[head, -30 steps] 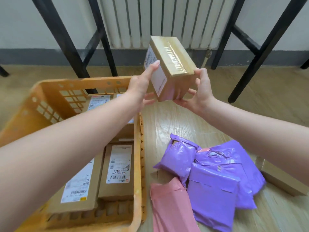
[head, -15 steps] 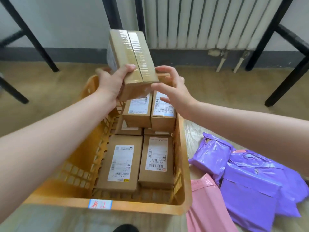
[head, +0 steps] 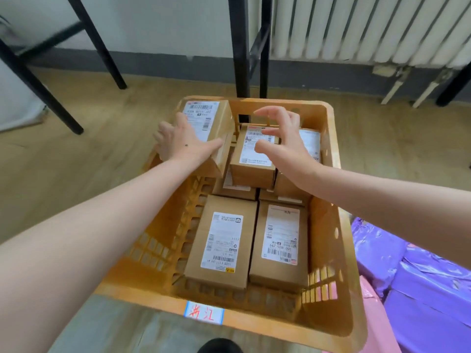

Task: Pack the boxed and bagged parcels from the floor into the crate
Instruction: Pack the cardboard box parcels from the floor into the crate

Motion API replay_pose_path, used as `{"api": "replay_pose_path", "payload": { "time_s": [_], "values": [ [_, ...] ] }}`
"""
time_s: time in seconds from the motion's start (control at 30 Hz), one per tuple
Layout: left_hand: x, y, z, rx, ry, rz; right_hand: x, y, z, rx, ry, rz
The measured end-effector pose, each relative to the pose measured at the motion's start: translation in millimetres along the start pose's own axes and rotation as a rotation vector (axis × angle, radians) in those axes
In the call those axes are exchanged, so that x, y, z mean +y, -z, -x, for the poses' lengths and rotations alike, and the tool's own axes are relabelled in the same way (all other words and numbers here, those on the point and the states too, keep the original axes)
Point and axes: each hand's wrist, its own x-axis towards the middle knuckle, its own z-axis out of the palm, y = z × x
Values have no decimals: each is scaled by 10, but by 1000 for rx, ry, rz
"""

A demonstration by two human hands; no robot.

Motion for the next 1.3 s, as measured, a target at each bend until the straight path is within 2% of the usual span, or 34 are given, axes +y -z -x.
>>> {"api": "replay_pose_path", "payload": {
  "time_s": [0.33, 0.63, 0.87, 1.17, 1.3],
  "values": [
    [14, -567, -196, -59, 102, -94, 198, -114, -249, -4, -13, -15],
    [91, -875, -373, -80, 54, -67, 290, -15, -326, -39, -18, -53],
    [-21, -988, -486, -145, 78, 60, 365, 67, -366, -42, -28, -50],
    [-118, -907, -500, -235, -12, 110, 433, 158, -319, -63, -36, -8],
    [-269, -761, -527, -287, -65, 338, 416, 203, -304, -55, -33, 7]
  ]
}}
